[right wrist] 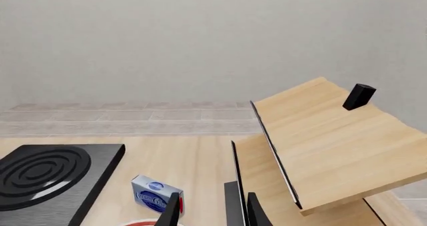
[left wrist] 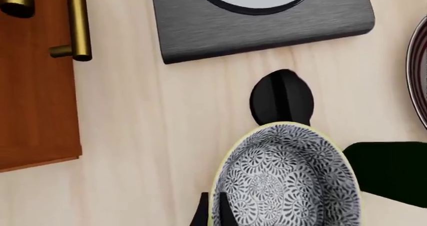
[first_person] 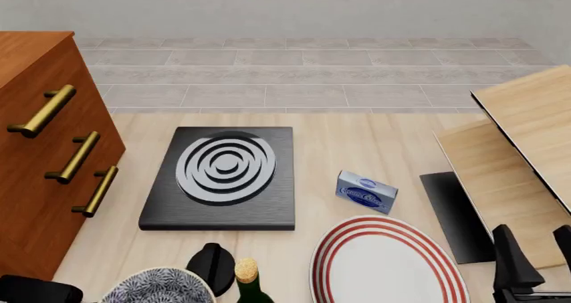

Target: Put the bowl on the top of the cabinet.

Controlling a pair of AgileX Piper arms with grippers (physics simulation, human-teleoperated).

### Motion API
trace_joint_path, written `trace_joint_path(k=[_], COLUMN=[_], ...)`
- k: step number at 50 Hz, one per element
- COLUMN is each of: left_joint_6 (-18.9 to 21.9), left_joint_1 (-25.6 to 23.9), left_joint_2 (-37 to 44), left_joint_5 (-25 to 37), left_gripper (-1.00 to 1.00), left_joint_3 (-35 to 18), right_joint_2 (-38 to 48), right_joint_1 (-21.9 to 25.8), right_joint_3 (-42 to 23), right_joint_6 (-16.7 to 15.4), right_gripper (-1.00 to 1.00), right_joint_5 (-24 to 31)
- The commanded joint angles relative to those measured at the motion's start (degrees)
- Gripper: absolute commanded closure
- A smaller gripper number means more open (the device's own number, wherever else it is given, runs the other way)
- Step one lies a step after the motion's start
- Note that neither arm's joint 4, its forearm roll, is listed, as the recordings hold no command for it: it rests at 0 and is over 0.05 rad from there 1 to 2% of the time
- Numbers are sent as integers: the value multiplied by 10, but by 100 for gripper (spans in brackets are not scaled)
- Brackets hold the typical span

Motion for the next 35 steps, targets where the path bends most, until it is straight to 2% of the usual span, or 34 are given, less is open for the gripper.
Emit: trace_joint_path(k=[1,21,25,27,29,35], left_joint_6=[14,-28,-46,-71,-66,-96], left_joint_1=[17,2,-1,-3,0,-2], left_joint_2=[-4,-18,-13,-9,-2,21], left_joint_5=[6,69,67,63,58,42], left_gripper=[100,100,100,100,100,100], left_joint_3=[-24,-161,-182,-189,-202,-246], right_joint_2=[0,0,0,0,0,0], right_joint_1=[0,0,0,0,0,0], right_joint_3=[0,0,0,0,0,0], right_joint_6=[0,0,0,0,0,0], right_gripper=[-100,-100,-100,-100,-100,-100], right_joint_5=[0,0,0,0,0,0])
